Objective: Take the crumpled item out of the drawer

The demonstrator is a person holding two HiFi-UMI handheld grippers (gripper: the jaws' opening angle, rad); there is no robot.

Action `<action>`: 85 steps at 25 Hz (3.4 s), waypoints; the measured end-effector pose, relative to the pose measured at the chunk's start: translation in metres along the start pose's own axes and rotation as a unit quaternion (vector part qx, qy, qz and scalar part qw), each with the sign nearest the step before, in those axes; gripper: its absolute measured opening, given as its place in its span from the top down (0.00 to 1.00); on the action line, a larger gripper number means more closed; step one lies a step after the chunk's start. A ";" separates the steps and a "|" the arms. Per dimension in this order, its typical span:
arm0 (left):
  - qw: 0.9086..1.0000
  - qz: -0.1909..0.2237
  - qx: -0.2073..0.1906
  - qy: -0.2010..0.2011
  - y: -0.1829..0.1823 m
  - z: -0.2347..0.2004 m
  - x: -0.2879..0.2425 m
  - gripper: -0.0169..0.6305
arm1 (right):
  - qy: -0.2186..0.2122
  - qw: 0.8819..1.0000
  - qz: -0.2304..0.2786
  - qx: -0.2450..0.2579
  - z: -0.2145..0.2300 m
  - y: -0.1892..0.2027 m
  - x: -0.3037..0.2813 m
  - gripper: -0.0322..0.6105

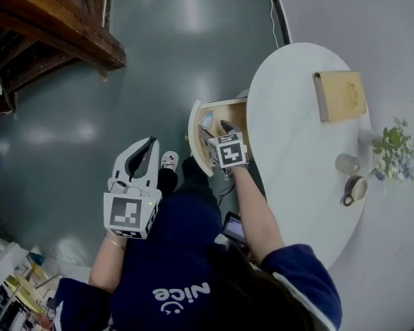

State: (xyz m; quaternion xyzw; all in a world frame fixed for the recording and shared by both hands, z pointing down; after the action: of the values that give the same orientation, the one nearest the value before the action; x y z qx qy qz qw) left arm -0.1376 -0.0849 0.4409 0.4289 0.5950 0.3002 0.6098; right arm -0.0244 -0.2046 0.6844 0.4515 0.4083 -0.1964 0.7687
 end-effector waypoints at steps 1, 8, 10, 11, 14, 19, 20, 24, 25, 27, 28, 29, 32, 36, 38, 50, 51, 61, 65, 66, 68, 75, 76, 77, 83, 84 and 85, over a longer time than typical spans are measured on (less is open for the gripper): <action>1.000 -0.004 0.001 -0.003 0.001 -0.001 0.000 0.97 | -0.002 1.000 -0.003 0.002 0.000 0.000 -0.003 0.48; 1.000 -0.015 0.013 -0.019 0.006 -0.008 -0.003 0.97 | -0.014 0.999 -0.034 0.012 0.002 0.001 -0.022 0.46; 1.000 -0.014 0.012 -0.022 0.005 -0.009 -0.004 0.97 | -0.023 0.999 -0.038 0.014 0.002 0.003 -0.027 0.45; 1.000 -0.015 0.012 -0.023 0.005 -0.009 -0.004 0.97 | -0.028 0.999 -0.040 0.015 0.003 0.004 -0.029 0.44; 0.999 -0.020 0.013 -0.029 0.009 -0.012 -0.004 0.97 | -0.041 0.998 -0.049 0.016 0.008 0.009 -0.034 0.41; 0.999 -0.031 0.020 -0.036 0.016 -0.016 -0.001 0.97 | -0.041 0.996 -0.065 0.037 0.015 0.011 -0.038 0.39; 0.999 -0.032 0.020 -0.036 0.017 -0.016 -0.001 0.97 | -0.043 0.996 -0.067 0.039 0.015 0.011 -0.039 0.39; 0.999 -0.036 0.020 -0.032 0.020 -0.013 -0.006 0.97 | -0.050 0.995 -0.077 0.048 0.015 0.014 -0.049 0.39; 0.999 -0.038 0.020 -0.032 0.021 -0.012 -0.007 0.97 | -0.051 0.994 -0.078 0.049 0.015 0.014 -0.051 0.39; 0.998 -0.048 0.021 -0.034 0.024 -0.012 -0.007 0.97 | -0.055 0.994 -0.082 0.050 0.017 0.014 -0.055 0.39; 0.998 -0.052 0.023 -0.035 0.026 -0.012 -0.006 0.97 | -0.058 0.993 -0.086 0.053 0.017 0.015 -0.058 0.39; 0.998 -0.054 0.024 -0.037 0.027 -0.012 -0.006 0.97 | -0.062 0.992 -0.090 0.056 0.018 0.016 -0.060 0.39; 0.997 -0.055 0.025 -0.039 0.030 -0.012 -0.005 0.97 | -0.069 0.990 -0.097 0.071 0.017 0.019 -0.066 0.40; 0.997 -0.064 0.027 -0.043 0.036 -0.014 -0.003 0.97 | -0.071 0.989 -0.104 0.080 0.018 0.021 -0.072 0.43; 0.996 -0.066 0.033 -0.046 0.036 -0.016 -0.002 0.97 | -0.071 0.988 -0.107 0.082 0.018 0.022 -0.076 0.45; 0.996 -0.068 0.033 -0.046 0.036 -0.014 -0.002 0.97 | -0.063 0.991 -0.098 0.061 0.014 0.024 -0.078 0.63; 0.996 -0.067 0.033 -0.046 0.036 -0.014 -0.002 0.97 | -0.061 0.991 -0.097 0.061 0.014 0.024 -0.077 0.65; 0.997 -0.061 0.027 -0.041 0.035 -0.012 -0.002 0.97 | -0.033 0.995 -0.085 0.045 0.017 0.024 -0.069 0.73; 0.998 -0.053 0.031 -0.034 0.029 -0.010 -0.003 0.97 | -0.028 0.996 -0.080 0.038 0.016 0.022 -0.058 0.73; 0.998 -0.050 0.031 -0.033 0.028 -0.010 -0.003 0.97 | -0.027 0.996 -0.078 0.038 0.016 0.020 -0.056 0.73; 0.998 -0.045 0.031 -0.031 0.026 -0.009 -0.003 0.97 | -0.025 0.996 -0.076 0.036 0.014 0.018 -0.052 0.74; 0.999 -0.029 0.025 -0.025 0.020 -0.010 -0.001 0.97 | -0.030 0.997 -0.061 0.035 -0.001 0.011 -0.033 0.74; 0.999 -0.026 0.024 -0.025 0.019 -0.011 0.000 0.97 | -0.030 0.997 -0.059 0.034 -0.004 0.010 -0.030 0.74; 0.999 -0.025 0.025 -0.024 0.018 -0.011 0.001 0.97 | -0.031 0.997 -0.056 0.032 -0.007 0.010 -0.028 0.74; 0.999 -0.015 0.023 -0.016 0.014 -0.012 0.004 0.97 | -0.022 0.998 -0.046 0.025 -0.014 0.014 -0.010 0.74; 1.000 -0.012 0.023 -0.014 0.012 -0.013 0.005 0.97 | -0.021 0.999 -0.041 0.023 -0.016 0.012 -0.006 0.74; 1.000 -0.009 0.021 -0.013 0.011 -0.014 0.005 0.97 | -0.019 0.999 -0.036 0.019 -0.018 0.011 -0.003 0.74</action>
State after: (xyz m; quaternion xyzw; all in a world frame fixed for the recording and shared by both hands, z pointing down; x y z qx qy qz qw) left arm -0.1492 -0.0730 0.4491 0.4400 0.5972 0.2765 0.6109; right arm -0.0274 -0.1837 0.6882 0.4477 0.4055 -0.2402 0.7599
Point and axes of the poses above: the fingertips, and each gripper's own axes: x backward along the fingers, z to its right, y out of its underside, the point moved 3 cm from there along x, backward along the fingers, and after that the axes turned 3 degrees about z, right-handed, at the moved point
